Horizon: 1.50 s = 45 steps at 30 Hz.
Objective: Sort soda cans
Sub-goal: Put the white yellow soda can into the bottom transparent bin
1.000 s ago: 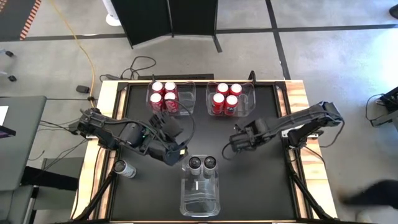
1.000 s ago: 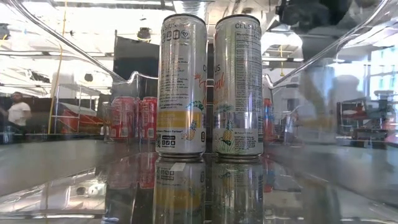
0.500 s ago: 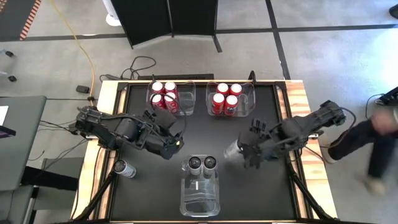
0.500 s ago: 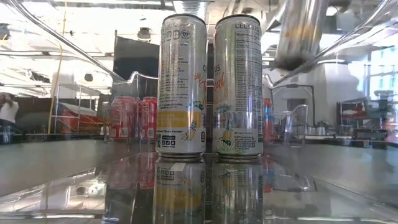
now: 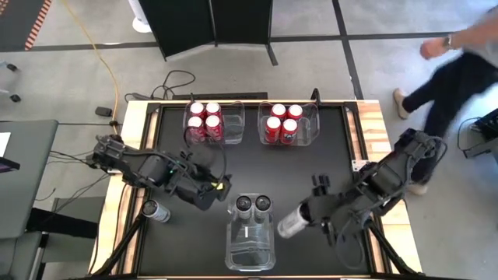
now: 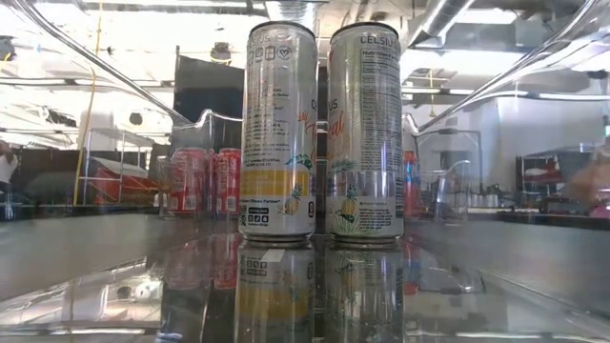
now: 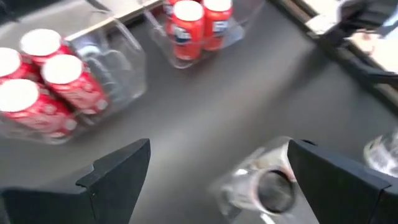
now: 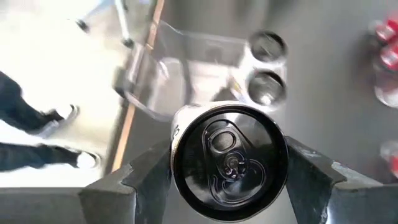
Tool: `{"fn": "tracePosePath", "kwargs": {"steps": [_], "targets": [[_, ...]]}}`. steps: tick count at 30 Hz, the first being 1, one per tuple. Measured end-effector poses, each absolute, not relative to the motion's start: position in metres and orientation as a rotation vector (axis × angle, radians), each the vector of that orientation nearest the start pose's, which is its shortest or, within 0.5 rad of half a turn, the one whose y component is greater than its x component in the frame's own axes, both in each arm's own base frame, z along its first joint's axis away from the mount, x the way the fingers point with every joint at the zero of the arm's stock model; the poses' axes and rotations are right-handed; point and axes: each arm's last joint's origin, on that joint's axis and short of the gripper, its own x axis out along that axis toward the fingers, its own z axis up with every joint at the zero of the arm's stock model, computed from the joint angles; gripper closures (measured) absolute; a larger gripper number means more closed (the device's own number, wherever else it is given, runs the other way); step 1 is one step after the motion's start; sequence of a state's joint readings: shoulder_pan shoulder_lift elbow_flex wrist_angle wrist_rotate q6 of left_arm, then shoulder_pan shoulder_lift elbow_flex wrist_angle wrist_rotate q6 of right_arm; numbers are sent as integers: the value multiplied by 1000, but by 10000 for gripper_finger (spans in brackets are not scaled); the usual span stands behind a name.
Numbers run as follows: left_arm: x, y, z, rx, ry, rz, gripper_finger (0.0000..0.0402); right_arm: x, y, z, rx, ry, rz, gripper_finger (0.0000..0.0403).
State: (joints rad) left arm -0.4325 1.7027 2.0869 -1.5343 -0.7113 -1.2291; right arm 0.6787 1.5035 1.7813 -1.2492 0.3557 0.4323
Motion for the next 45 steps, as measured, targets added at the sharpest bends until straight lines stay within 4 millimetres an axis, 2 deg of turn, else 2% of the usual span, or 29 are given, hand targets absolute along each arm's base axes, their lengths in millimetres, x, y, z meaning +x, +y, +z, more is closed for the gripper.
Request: {"fn": "tracePosePath", "kwargs": {"steps": [3,7,12,17,22,28,35,45], "targets": [[276,-118,432,-518,629,699,26,227,178,412,-52,833,146,138],[269,-133,432,-519,641,659,26,250,195,399,-43,807,154,138],[252,-160,431,-551,676,584,26,284,207,368,-46,856,118,138],[228,-185,429,-589,686,554,26,314,207,333,-46,952,22,138],[214,-202,427,-607,689,517,26,333,209,301,-81,1035,-38,138],[204,-217,422,-609,838,431,26,340,218,279,-133,1082,-37,138],[203,-230,411,-596,1056,339,26,338,213,280,-197,1082,-66,138],[204,-234,407,-569,1109,311,26,339,212,282,-202,1086,-45,132]]}}
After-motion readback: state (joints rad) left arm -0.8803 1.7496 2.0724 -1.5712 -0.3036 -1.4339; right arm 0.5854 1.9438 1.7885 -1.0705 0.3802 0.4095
